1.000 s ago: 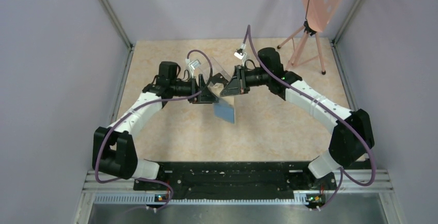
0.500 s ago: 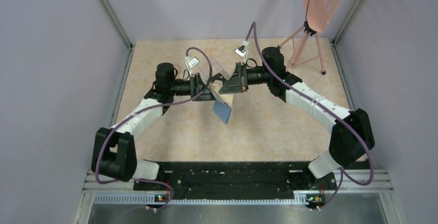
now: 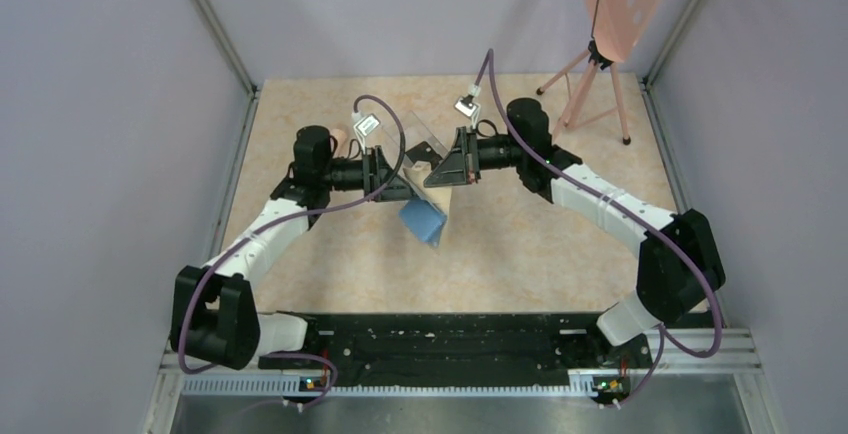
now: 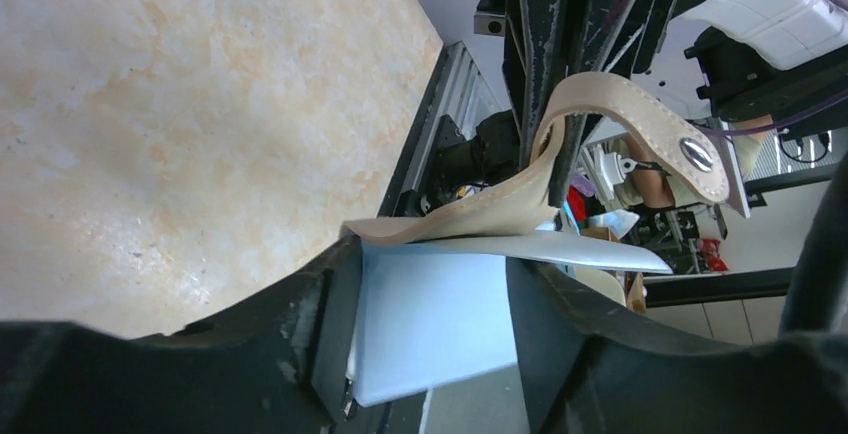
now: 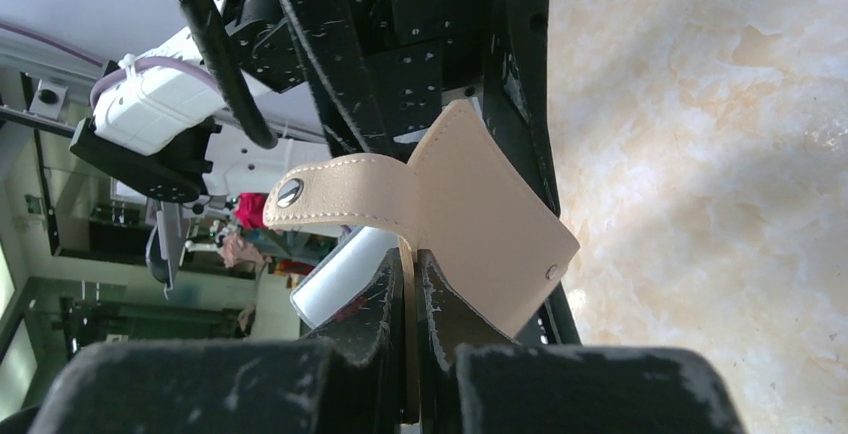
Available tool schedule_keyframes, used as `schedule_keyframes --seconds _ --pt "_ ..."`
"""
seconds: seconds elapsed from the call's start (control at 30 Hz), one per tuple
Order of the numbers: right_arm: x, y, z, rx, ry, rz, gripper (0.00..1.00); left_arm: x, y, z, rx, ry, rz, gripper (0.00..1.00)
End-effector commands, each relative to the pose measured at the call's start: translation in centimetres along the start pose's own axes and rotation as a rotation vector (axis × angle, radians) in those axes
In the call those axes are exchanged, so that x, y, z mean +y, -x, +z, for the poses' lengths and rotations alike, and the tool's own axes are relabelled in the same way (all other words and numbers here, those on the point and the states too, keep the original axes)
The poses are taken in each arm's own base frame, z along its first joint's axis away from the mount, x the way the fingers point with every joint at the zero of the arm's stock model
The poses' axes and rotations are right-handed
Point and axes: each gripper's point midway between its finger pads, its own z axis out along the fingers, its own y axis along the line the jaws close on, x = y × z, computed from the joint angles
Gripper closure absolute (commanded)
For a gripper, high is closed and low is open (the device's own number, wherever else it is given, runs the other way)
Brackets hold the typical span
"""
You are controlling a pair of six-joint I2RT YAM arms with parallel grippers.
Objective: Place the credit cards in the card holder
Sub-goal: Open the card holder at the center of the board.
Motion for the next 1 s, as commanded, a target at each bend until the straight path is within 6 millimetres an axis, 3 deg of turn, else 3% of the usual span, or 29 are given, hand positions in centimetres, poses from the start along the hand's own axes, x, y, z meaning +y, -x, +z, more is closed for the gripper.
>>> schedule_keyframes --seconds 0.0,0.23,0.3,0.43,0.7,0.97 --pt "0.8 0.6 0.3 -0.015 0.049 -0.052 1.0 -0.7 0.4 -0.8 -0.002 0.062 0.104 0.37" --pt "2.0 -0.4 0.0 0.034 0.138 -0.039 1.0 0.6 0.9 -0.9 -0.001 0.108 0.142 0.27" --pt "2.5 -0.4 0.0 0.038 0.16 -0.035 1.0 0.5 0.9 -0.8 0.0 0.097 0.153 0.19" --pt "3.1 -0.5 -0.2 0.053 0.193 -0.033 1.0 -0.5 1.0 -0.8 0.008 0.04 0.183 0.17" --pt "4.0 -0.1 -0.1 0.066 0.25 -0.037 1.0 -4.4 0.7 -1.2 0.064 -0.151 0.211 0.21" --pt "3.9 0.7 0.2 0.02 0.276 -0.021 1.0 -5.3 -0.4 -1.7 0.114 -0.172 0.176 0.39"
